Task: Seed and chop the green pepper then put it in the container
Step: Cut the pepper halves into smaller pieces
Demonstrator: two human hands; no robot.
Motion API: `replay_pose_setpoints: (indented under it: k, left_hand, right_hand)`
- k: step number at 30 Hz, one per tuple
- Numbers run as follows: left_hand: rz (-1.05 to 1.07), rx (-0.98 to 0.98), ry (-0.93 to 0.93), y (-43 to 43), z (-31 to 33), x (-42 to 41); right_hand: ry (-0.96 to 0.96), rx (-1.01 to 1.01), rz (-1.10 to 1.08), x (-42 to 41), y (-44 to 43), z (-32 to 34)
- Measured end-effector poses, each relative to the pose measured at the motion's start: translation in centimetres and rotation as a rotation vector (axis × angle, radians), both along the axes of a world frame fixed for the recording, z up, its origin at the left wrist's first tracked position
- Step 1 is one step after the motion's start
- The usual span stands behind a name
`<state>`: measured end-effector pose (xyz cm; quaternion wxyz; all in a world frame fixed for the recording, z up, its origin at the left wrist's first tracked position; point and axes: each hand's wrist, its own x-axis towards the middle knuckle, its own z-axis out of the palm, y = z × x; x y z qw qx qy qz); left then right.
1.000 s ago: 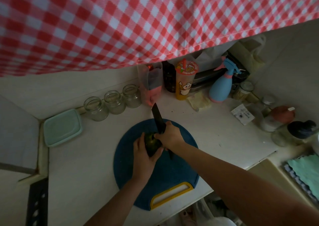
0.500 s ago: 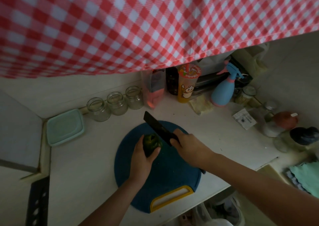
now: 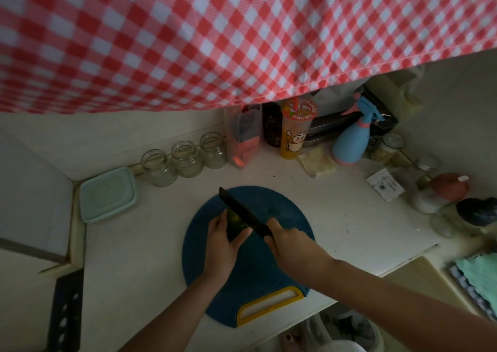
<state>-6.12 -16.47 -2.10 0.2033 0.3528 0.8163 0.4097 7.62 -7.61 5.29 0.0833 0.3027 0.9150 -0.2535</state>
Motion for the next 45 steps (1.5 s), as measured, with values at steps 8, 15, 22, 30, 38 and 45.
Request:
replay_pose_setpoints:
  k: [8,15,22,30,38,45]
  left_hand:
    - [-0.011,-0.031,0.005,0.1,0.1,0.5]
    - [-0.018,-0.024,0.003,0.4,0.3,0.6]
    - [-0.047,-0.033,0.005,0.7,0.2,0.6]
    - [-0.05,-0.055,-0.081,1.1,0.0,0.4]
    - [0.043,-0.121,-0.471,2.5,1.1,-0.7]
    - [-0.056,-0.22,-0.131,3.3,0.8,0.1]
  right_hand:
    - [-0.054,0.09,0.029,-0.5,-1.3,-0.6]
    - [-0.011,0.076,0.004,-0.3,-0.6,-1.7]
    - [-0.012,0.069,-0.021,0.6,-0.4,-2.3]
    - [0.055,-0.051,-0.102,1.9,0.1,-2.7]
    - [0.128,-0.045,-0.152,5.2,-0.4,-4.0]
    - [0.114,-0.07,-0.238,6.1,-1.5,-5.6]
